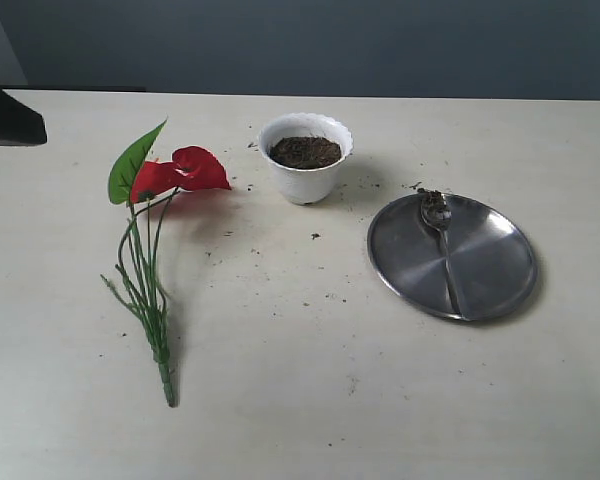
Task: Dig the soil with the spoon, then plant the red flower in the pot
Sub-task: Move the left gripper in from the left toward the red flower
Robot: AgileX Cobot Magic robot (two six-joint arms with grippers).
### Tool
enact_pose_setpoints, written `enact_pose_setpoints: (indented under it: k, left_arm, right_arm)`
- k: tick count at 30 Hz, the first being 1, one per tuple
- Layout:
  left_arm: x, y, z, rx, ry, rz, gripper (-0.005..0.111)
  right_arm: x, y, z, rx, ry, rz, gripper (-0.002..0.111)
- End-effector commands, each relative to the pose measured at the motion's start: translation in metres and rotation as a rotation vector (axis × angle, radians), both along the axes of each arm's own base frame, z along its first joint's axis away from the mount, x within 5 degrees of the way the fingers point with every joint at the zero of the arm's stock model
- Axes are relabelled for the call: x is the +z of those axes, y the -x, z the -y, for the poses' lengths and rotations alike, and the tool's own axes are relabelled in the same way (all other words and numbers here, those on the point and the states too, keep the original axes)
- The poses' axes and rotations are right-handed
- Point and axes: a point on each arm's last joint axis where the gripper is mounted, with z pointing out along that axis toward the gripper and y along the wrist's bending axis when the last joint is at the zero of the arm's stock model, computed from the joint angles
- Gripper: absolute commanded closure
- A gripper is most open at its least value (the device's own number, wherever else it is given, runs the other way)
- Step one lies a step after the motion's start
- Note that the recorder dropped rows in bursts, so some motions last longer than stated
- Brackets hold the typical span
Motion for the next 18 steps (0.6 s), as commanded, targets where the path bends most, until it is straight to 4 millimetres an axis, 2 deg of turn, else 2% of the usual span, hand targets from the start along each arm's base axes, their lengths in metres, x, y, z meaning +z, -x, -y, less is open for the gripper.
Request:
enact_pose_setpoints:
  k: [1,12,18]
  left_arm:
    - [0.012,-0.007,0.0,0.005,0.008,-0.039,0.014]
    - [0.03,-0.019,-0.005,0.023,-0.03,-0.071,0.014]
    - [0.026,-0.033,0.008,0.017,-0.084,-0.132,0.014]
  right_arm:
    - [0.0,0.0,0.0,-0.005,0.004,0.006,0.109]
    - [0.0,0.0,0.0,-0.005,0.004,0.006,0.109]
    - [0.0,0.0,0.0,-0.005,0.004,0.006,0.109]
